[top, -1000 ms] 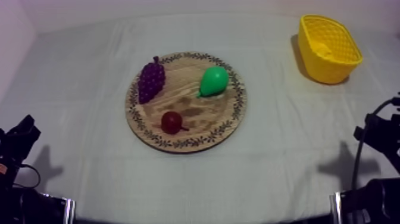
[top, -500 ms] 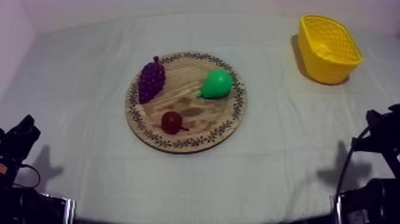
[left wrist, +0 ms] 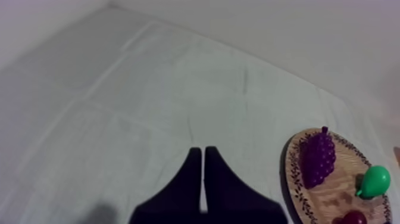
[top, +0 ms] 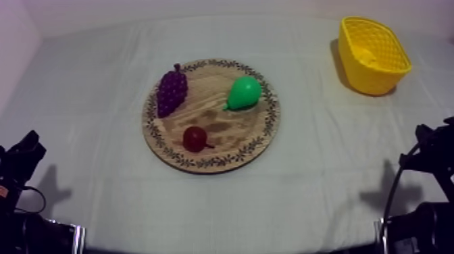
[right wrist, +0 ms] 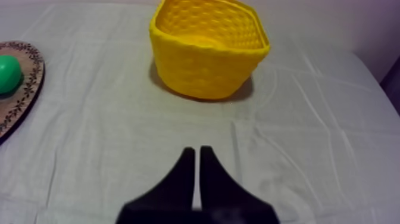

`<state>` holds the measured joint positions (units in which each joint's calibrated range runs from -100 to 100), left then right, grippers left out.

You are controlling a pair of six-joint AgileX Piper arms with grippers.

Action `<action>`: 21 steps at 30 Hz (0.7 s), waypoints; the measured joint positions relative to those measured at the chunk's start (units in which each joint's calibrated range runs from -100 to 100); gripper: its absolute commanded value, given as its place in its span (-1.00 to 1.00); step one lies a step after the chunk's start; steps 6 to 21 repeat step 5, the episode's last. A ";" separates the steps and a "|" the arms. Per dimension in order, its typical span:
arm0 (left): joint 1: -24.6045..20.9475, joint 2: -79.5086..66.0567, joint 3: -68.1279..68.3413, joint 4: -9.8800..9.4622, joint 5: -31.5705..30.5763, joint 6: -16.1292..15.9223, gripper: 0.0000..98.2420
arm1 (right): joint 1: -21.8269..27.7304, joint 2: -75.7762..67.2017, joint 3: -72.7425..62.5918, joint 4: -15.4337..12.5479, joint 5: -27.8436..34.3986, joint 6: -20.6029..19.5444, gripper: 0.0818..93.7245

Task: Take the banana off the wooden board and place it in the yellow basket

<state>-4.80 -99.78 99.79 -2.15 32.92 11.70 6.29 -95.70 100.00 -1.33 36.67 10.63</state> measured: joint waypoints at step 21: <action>0.00 0.00 0.00 0.00 0.00 0.00 -1.00 | 0.00 0.00 0.00 0.00 0.00 -0.06 -0.99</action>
